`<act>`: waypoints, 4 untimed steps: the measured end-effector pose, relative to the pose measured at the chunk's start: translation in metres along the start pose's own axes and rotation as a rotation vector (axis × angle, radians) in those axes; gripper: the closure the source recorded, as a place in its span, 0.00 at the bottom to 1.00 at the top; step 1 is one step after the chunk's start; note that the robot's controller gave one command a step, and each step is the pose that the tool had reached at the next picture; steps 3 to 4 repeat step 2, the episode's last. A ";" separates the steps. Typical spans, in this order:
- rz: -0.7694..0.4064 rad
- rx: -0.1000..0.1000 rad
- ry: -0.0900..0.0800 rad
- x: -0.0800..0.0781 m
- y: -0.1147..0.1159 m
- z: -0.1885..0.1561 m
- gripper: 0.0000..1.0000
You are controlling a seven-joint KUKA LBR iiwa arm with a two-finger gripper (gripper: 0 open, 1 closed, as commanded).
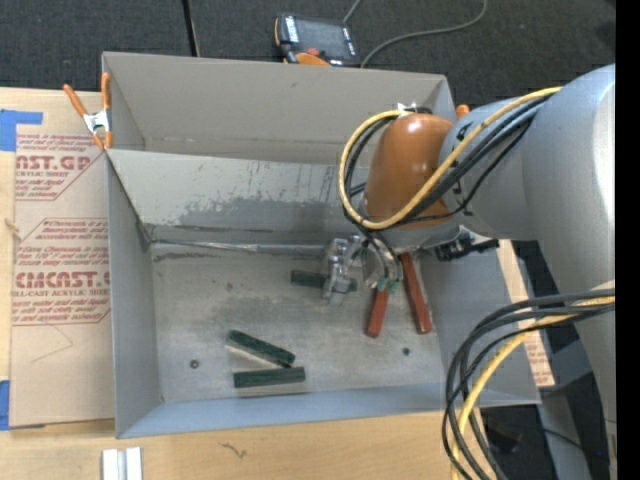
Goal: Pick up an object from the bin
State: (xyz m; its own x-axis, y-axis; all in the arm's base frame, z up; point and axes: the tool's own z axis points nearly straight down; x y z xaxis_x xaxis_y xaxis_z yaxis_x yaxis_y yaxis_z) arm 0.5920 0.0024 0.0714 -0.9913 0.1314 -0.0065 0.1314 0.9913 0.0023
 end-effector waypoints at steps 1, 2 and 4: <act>-0.003 -0.001 -0.004 0.004 0.023 -0.114 1.00; -0.017 0.004 -0.005 0.013 -0.028 -0.191 1.00; -0.017 0.004 -0.005 0.013 -0.028 -0.191 1.00</act>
Offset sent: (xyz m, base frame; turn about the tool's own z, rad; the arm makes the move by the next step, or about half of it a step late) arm -0.0040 0.0208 0.1089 0.0009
